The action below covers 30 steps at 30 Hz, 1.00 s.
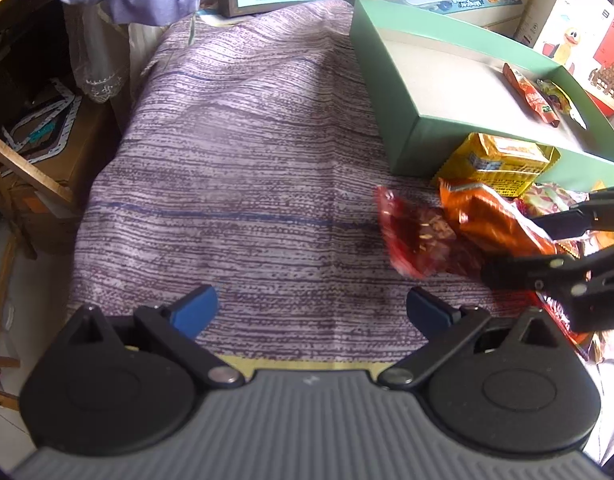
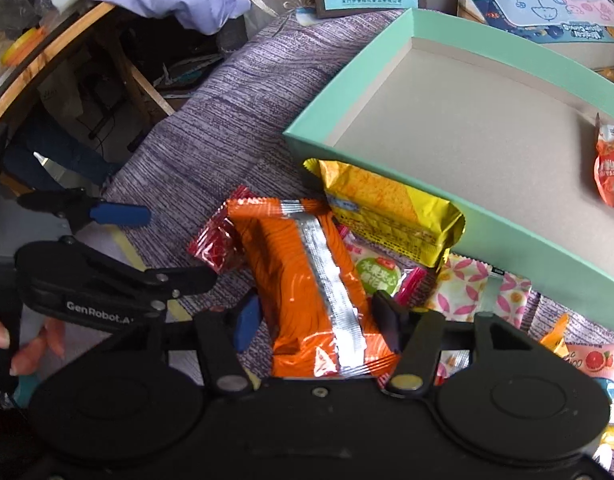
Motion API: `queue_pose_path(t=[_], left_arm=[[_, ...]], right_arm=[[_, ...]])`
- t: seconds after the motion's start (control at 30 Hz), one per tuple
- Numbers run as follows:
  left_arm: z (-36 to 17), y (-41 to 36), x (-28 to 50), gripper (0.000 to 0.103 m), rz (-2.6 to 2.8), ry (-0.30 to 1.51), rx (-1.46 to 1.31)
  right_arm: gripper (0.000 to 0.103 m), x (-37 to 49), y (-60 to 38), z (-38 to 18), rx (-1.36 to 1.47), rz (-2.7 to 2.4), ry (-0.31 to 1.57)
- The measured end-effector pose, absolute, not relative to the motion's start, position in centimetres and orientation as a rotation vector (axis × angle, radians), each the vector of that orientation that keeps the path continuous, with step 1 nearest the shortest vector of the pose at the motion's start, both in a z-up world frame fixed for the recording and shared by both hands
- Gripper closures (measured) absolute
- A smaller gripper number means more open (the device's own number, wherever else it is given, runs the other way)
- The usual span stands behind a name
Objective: Organize snacks
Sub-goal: 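Grasp the red wrapped candy with the left gripper while the right holds the orange bag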
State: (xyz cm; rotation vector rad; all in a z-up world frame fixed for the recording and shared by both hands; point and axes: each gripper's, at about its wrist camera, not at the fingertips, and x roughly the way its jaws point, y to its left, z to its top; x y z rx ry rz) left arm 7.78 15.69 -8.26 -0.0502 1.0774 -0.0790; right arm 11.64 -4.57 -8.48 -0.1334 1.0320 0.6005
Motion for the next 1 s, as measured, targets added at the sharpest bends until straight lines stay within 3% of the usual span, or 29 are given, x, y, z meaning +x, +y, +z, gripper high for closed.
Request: queue_pose_path(t=[0.47, 0.6, 0.8, 0.9, 1.0], left_arm=[[-6.3, 10.7, 10.3, 0.001, -0.173, 1.062, -0.135], [-7.2, 8.5, 11.3, 0.029, -0.202, 1.076, -0.015], [-7.0, 8.8, 9.8, 0.046, -0.257, 1.065, 0.051], [-7.5, 9.3, 9.5, 0.045, -0.23, 1.079, 0.069], [-7.6, 9.6, 9.6, 0.035, -0.225, 1.088, 0.05]], right_arm=[[0.055, 9.9, -11.8, -6.0, 0.031, 0.428, 0.997], [0.056, 9.5, -13.3, -6.6, 0.044, 0.427, 1.018], [0.052, 9.6, -13.1, -7.4, 0.031, 0.486, 1.055], [0.047, 10.3, -12.3, -7.7, 0.02, 0.505, 1.063], [0.036, 11.2, -11.5, -8.2, 0.046, 0.522, 1.084]])
